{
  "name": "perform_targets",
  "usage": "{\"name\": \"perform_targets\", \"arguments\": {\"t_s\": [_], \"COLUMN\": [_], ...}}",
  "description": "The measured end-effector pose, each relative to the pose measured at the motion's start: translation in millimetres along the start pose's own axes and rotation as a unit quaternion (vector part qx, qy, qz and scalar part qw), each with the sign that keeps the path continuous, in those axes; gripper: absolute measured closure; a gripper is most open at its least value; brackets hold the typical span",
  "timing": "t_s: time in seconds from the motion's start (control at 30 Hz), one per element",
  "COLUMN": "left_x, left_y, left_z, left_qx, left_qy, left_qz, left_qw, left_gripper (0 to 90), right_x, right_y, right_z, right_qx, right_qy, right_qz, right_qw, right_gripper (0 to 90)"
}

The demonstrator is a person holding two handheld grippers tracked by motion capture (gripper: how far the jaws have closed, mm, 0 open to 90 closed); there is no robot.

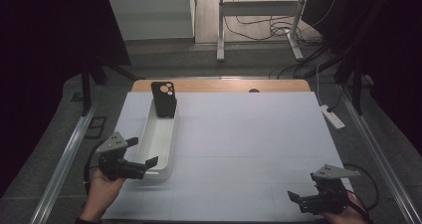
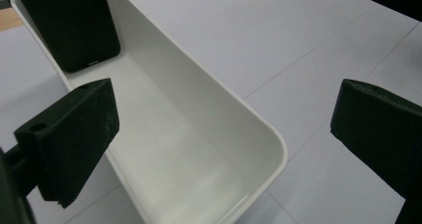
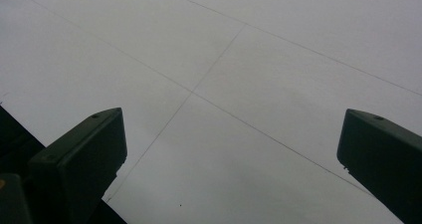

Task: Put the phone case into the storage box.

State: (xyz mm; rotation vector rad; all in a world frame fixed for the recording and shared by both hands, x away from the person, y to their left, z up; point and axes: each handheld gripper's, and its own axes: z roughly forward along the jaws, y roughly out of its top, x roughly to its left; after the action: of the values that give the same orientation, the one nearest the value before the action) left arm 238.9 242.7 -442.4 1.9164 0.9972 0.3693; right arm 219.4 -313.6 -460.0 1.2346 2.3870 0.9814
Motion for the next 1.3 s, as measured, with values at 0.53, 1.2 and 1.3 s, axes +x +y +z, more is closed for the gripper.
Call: {"name": "perform_targets", "arguments": {"t_s": [0.53, 1.2, 1.3], "left_x": [-9.5, -20.6, -21.8], "left_y": [-22.1, -44.3, -49.0], "left_z": [-22.5, -34.0, -35.5], "left_qx": [0.0, 0.021, 0.024], "left_qy": [0.021, 0.049, 0.05], "left_qz": [-0.013, -0.015, -0.021], "left_qw": [0.9997, 0.9984, 0.9982], "left_gripper": [0.0, 0.0, 0.0], "right_x": [0.7, 1.1, 1.1], "right_y": [0.3, 0.4, 0.4], "right_z": [0.3, 0.2, 0.1], "right_qx": [0.003, 0.003, 0.003], "right_qy": [-0.002, -0.003, -0.003], "right_qz": [0.0, -0.001, 0.0], "right_qw": [1.0, 1.0, 1.0], "right_gripper": [0.0, 0.0, 0.0]}}
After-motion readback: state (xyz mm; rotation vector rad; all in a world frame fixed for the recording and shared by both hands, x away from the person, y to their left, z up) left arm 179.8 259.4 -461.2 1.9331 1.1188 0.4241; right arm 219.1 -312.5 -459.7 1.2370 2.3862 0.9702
